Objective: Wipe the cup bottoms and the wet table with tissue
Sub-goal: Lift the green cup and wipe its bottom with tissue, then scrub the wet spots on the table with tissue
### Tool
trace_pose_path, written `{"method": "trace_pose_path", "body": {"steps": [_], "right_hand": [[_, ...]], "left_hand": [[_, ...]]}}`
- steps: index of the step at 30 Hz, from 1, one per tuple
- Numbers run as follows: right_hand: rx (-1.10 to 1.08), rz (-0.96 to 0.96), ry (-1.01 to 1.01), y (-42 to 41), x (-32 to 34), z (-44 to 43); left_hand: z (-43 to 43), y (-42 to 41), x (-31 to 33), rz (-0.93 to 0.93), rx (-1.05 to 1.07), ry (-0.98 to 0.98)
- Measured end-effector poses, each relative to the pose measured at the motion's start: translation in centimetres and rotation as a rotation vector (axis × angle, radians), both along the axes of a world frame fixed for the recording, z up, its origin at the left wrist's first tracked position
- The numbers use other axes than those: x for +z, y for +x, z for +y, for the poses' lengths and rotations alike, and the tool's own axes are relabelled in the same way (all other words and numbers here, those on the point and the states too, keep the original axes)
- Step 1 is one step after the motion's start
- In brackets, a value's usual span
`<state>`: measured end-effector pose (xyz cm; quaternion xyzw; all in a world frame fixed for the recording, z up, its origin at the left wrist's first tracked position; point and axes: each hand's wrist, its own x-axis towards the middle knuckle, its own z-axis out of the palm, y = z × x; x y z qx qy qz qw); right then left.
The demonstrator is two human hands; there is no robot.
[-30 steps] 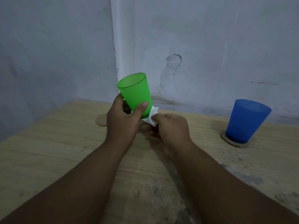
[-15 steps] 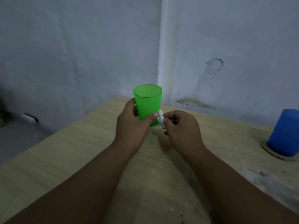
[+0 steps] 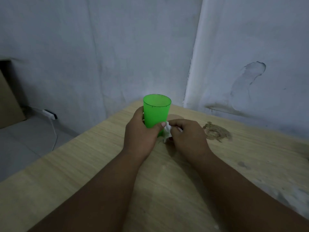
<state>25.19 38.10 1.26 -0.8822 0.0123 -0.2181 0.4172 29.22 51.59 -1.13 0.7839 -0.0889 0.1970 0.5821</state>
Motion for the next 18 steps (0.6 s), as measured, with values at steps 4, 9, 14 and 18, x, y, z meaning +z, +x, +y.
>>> {"method": "trace_pose_path", "body": {"steps": [4,9,14,18], "right_hand": [[-0.028,0.011,0.028,0.2,-0.4,-0.2],[-0.086,0.008,0.19,-0.4,-0.3,-1.5],[-0.151,0.004,0.462,-3.2,1.2,-5.2],[-0.21,-0.04,0.53,-5.0,1.7,-8.8]], "left_hand": [[-0.2,0.3,-0.2,0.042,0.0,-0.002],[-0.4,0.1,-0.1,0.084,0.025,0.046],[-1.3,-1.7,0.8,0.017,0.299,0.068],[-4.2,-4.9,2.5,-0.44,0.251,0.093]]}}
